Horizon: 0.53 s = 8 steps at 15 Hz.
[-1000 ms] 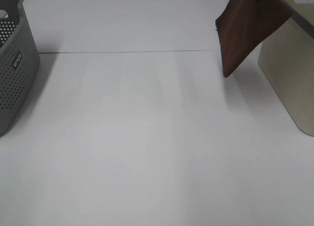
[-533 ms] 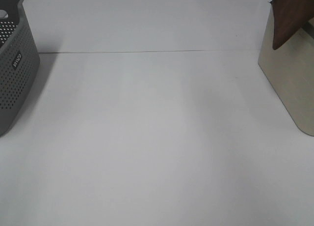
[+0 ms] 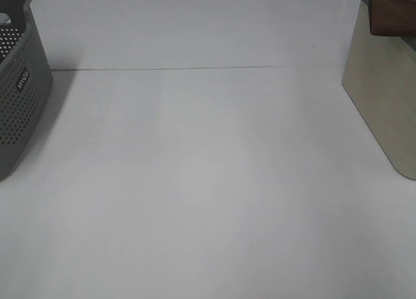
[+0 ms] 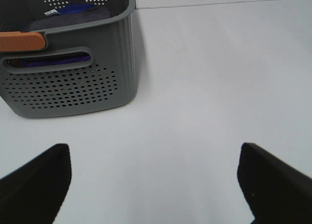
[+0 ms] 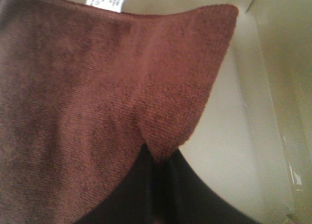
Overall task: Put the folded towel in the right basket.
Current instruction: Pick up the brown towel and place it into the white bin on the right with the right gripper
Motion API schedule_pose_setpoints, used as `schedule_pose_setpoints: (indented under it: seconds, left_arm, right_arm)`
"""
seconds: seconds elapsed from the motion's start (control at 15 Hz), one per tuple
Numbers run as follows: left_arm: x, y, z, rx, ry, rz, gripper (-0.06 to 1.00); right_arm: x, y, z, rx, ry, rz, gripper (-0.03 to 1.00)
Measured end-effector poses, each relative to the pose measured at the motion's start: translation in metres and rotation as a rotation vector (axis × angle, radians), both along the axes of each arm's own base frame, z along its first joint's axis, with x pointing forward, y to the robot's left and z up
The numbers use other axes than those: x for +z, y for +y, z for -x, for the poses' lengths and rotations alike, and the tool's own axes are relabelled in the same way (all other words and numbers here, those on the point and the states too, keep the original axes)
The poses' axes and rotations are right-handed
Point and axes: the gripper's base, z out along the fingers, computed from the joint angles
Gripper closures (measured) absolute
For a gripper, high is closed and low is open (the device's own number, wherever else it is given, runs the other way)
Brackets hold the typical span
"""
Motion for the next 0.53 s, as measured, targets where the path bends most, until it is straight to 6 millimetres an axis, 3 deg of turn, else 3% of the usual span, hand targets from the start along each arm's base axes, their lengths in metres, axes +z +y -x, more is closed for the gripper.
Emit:
schedule_pose_setpoints:
  seconds: [0.33,0.4,0.53]
  left_arm:
    - [0.0,0.0,0.0,0.0,0.0,0.0,0.07]
    - [0.0,0.0,0.0,0.0,0.0,0.0,0.07]
    - [0.0,0.0,0.0,0.0,0.0,0.0,0.07]
  right_arm:
    - [-0.038,-0.026,-0.008,-0.101,0.091,-0.017,0.93]
    - [-0.041,-0.028,-0.008,-0.122,0.1,-0.014,0.87]
    - [-0.041,-0.028,-0.008,-0.136,0.103,-0.015,0.61]
